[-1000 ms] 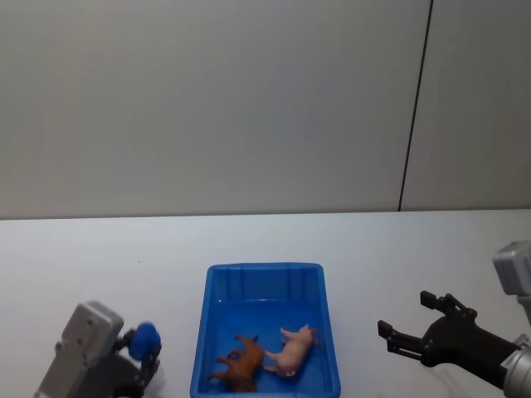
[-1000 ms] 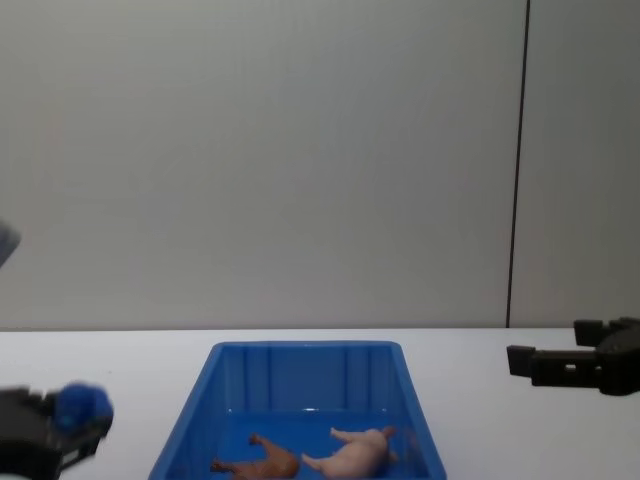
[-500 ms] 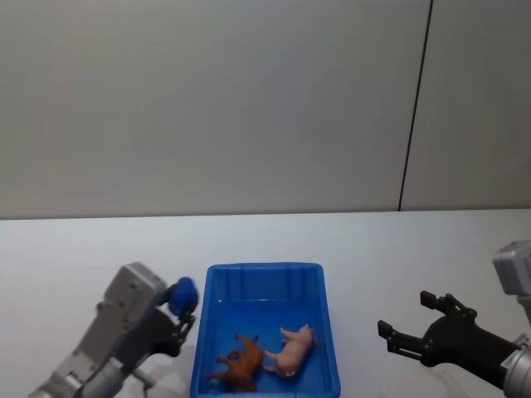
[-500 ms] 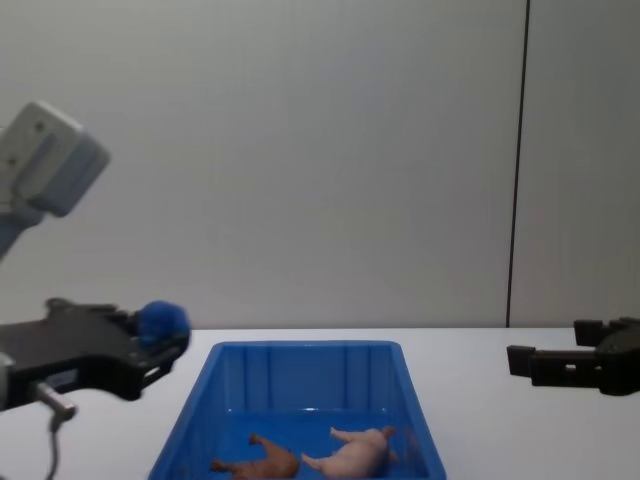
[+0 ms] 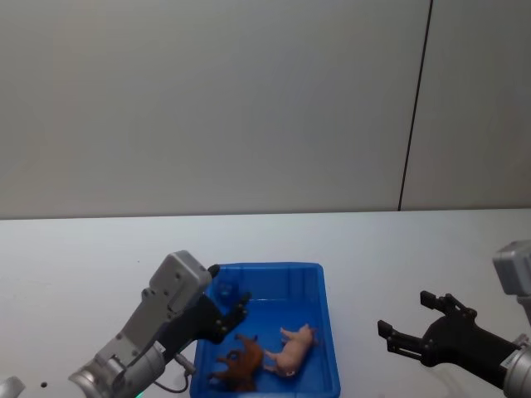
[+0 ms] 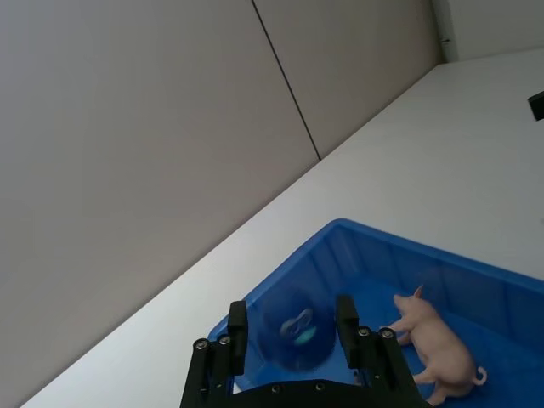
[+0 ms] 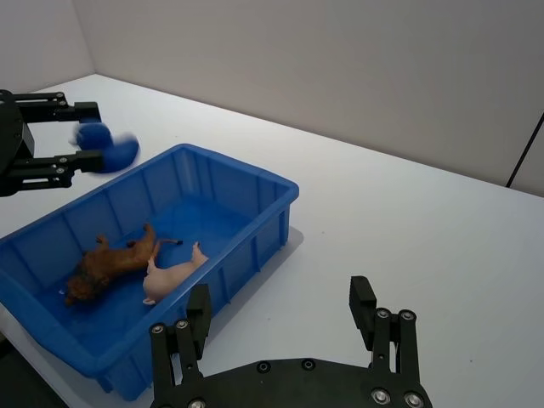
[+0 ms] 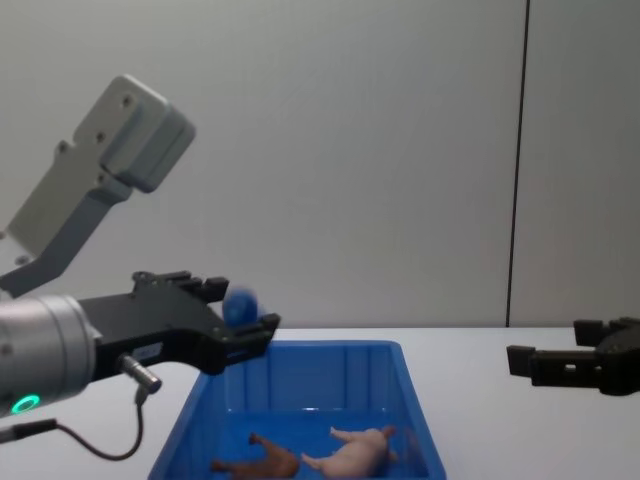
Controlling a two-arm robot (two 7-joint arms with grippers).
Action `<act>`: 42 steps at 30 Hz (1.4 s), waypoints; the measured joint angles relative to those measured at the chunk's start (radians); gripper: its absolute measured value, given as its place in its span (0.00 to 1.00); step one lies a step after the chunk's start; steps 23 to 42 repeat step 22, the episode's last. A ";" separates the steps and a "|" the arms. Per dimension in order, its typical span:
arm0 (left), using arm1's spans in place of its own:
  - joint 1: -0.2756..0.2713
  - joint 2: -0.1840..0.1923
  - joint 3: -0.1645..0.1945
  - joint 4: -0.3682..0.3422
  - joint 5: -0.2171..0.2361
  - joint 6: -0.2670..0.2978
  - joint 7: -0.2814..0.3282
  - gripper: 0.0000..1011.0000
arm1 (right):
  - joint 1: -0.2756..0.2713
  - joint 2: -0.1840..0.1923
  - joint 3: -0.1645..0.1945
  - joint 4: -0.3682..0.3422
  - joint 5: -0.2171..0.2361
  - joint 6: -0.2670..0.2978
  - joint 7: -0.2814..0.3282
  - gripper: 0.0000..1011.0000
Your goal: Pick up the two dolls from the table and place them into the box.
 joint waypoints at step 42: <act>-0.004 0.012 -0.017 0.006 -0.038 -0.118 -0.045 0.99 | 0.000 0.000 0.000 0.000 0.000 0.000 0.000 0.99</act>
